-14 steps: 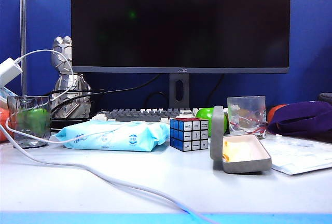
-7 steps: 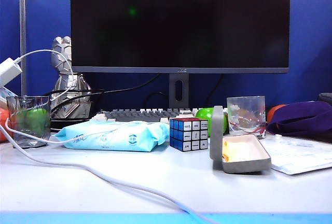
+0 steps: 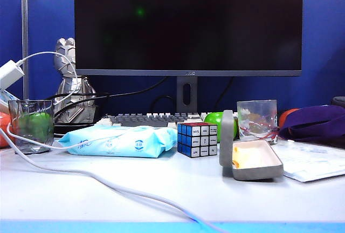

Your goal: Pick up the glasses, fold the temples of the glasses, place the glasses into the glasses case, and finally close the glasses case.

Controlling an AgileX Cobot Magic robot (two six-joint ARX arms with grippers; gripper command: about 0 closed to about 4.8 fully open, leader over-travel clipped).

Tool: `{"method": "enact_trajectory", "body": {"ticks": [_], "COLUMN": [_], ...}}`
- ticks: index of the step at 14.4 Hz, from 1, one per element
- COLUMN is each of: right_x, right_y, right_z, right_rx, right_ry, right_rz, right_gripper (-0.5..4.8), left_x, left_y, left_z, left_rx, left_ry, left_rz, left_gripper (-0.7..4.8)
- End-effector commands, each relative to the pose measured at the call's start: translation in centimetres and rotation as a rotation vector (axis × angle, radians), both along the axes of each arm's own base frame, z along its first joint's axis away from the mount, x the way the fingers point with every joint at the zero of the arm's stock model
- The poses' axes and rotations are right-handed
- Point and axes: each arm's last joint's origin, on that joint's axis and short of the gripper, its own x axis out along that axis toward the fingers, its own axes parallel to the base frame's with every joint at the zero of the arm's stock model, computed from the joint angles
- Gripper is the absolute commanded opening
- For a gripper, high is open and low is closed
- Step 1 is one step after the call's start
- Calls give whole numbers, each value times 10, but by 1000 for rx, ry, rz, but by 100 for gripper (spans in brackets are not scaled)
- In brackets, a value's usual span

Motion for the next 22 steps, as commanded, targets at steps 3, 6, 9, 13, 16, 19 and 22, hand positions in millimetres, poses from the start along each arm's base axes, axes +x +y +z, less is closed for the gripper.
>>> {"method": "enact_trajectory", "body": {"ticks": [3,6,9,13,16,19,22], "right_x": [-12,12,16,24,28,20,6], "right_y": [-24,-18,-15,-12,-2,-16,-24], "right_z": [-3,-13,-12,-8,-12,-8,-6], "right_rx": [41,32,56,115,99,110,110], "right_ry": [147,244,265,290,323,304,317], "right_rz": [-277,-181,-101,-14,66,10,-15], "right_gripper": [46,188,178,175,175,175,175], "left_x": [-4,-7,-7,-9,-9,-8,-8], "left_y": [2,1,1,-1,-1,0,0], "left_z": [7,9,10,9,9,10,11], "left_rx": [-15,-33,-35,-30,-31,-43,-49], "left_ry": [-11,-38,-41,-47,-51,-54,-58], "left_rz": [-33,-42,-42,-62,-60,-37,-33], "left_gripper": [-6,-6,-6,-6,-6,-6,-6]}}
